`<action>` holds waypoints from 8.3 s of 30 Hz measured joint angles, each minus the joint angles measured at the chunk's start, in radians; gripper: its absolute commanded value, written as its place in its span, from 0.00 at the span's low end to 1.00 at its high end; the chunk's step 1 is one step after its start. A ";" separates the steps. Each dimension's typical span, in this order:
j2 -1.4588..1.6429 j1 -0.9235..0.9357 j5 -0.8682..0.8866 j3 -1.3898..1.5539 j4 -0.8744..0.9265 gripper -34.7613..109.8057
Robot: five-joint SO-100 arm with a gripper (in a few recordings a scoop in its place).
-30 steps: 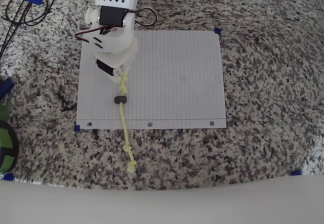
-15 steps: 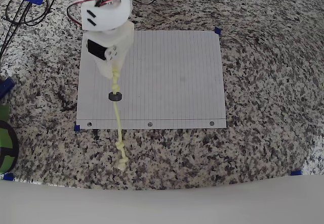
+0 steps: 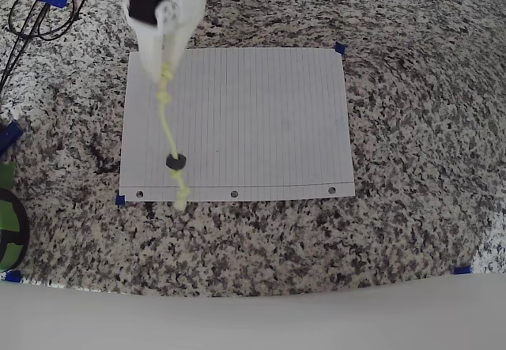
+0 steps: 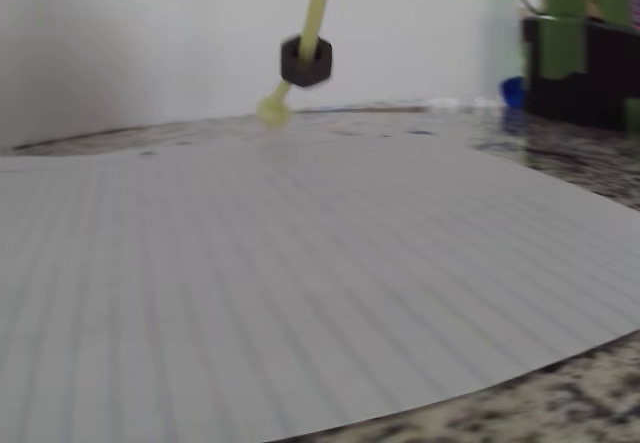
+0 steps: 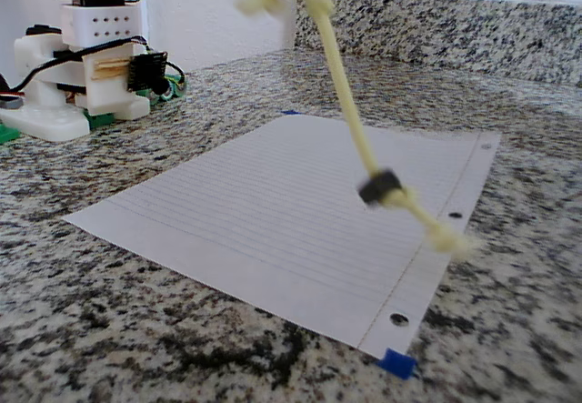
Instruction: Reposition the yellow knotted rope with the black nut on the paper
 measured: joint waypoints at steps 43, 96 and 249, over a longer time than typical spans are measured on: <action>0.635 -0.396 0.160 0.686 -0.195 0.24; 1.012 -0.242 0.264 0.824 0.107 0.24; -0.881 0.066 1.344 -0.212 -0.195 0.24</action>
